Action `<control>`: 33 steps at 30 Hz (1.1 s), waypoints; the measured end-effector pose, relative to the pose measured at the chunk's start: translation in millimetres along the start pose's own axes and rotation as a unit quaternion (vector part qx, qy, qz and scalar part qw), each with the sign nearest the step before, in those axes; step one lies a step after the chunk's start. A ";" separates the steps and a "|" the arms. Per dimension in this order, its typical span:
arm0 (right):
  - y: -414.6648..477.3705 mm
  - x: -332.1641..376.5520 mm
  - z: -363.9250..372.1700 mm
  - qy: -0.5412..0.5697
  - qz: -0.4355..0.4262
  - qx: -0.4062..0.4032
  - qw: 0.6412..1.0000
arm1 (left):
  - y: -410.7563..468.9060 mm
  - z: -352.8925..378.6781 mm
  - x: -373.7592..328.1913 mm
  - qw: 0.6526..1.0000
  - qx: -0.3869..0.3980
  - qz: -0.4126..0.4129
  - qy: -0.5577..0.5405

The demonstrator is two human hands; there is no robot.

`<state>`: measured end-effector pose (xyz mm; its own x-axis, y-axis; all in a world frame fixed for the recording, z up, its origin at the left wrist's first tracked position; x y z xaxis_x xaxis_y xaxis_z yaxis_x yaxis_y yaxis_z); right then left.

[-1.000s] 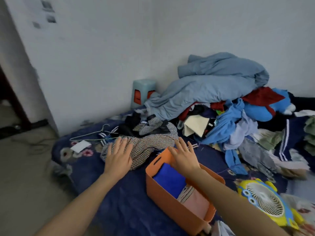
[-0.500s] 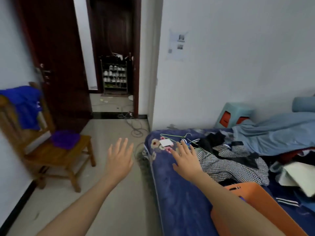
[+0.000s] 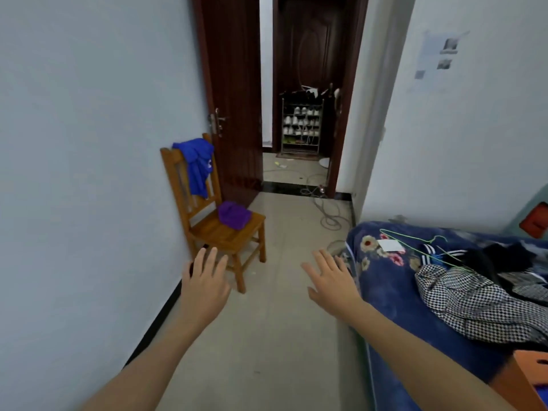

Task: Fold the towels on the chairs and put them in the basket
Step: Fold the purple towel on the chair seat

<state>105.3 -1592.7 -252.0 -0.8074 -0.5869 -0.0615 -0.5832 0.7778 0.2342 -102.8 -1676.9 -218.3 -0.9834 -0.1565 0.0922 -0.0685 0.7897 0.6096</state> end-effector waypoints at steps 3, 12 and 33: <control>19.7 7.7 -11.1 0.000 0.001 -0.028 1.000 | 7.7 -8.2 12.9 1.000 -0.013 -0.010 -0.004; 86.7 -50.5 -27.7 0.000 -0.023 -0.076 0.997 | 86.7 15.2 -9.1 0.999 -0.015 -0.030 -0.019; 293.5 -180.4 32.0 0.002 -0.103 -0.060 0.993 | 262.8 207.7 -45.8 0.981 0.032 -0.178 -0.076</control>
<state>76.9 -1251.4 -203.2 -0.6716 -0.7319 -0.1153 -0.7207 0.6092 0.3307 -110.7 -1339.0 -225.8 -0.9084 -0.3429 -0.2394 -0.4182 0.7368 0.5313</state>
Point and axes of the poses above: each hand's wrist, its own y-axis towards the middle knuckle, its own z-axis out of the palm, x = y × z, the point moved 10 cm from there along y, towards the middle knuckle, and after that the axes turned 6 degrees about -x, right-handed, at the moved point
